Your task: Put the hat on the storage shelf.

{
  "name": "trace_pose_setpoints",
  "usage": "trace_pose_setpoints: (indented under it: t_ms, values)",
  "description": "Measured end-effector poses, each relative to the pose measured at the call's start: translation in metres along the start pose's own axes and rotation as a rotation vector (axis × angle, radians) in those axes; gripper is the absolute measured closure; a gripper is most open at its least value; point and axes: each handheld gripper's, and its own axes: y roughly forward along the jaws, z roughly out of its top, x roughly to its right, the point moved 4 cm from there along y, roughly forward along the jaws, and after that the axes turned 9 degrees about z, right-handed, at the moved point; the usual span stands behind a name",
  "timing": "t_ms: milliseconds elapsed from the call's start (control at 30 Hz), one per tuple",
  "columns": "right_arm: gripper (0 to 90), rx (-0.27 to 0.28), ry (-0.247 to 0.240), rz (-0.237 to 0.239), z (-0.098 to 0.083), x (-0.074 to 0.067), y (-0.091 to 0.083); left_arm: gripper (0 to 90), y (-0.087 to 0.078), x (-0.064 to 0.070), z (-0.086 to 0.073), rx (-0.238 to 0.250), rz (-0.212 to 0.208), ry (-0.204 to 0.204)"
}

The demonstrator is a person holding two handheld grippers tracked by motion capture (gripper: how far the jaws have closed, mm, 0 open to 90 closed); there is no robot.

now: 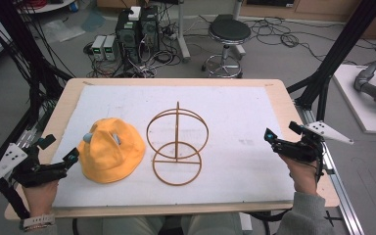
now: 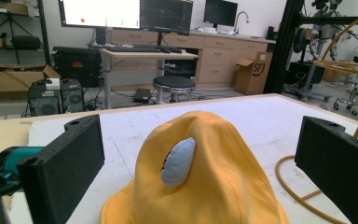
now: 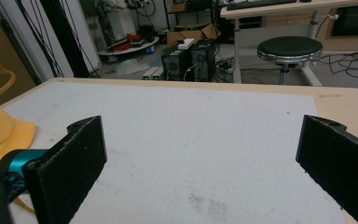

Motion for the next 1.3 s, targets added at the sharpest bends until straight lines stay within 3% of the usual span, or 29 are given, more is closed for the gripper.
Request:
trace_pose_setpoints:
  t_ms: [633, 867, 1200, 1300]
  values:
    - [1.2, -0.002, -0.003, 0.006, 0.001, -0.001, -0.001, 1.7, 0.004, 0.001, -0.007, -0.028, 0.019, 0.012]
    - [1.2, -0.004, -0.004, 0.001, 0.000, -0.001, -0.001, 1.7, 0.007, -0.001, -0.014, -0.053, 0.029, 0.012]
    - [1.2, -0.011, 0.001, -0.003, -0.001, 0.000, 0.000, 1.7, 0.019, 0.008, -0.029, -0.097, 0.005, 0.029]
    - [1.2, -0.012, -0.002, -0.007, -0.001, 0.001, 0.000, 1.7, 0.021, 0.009, -0.035, -0.102, 0.017, 0.013]
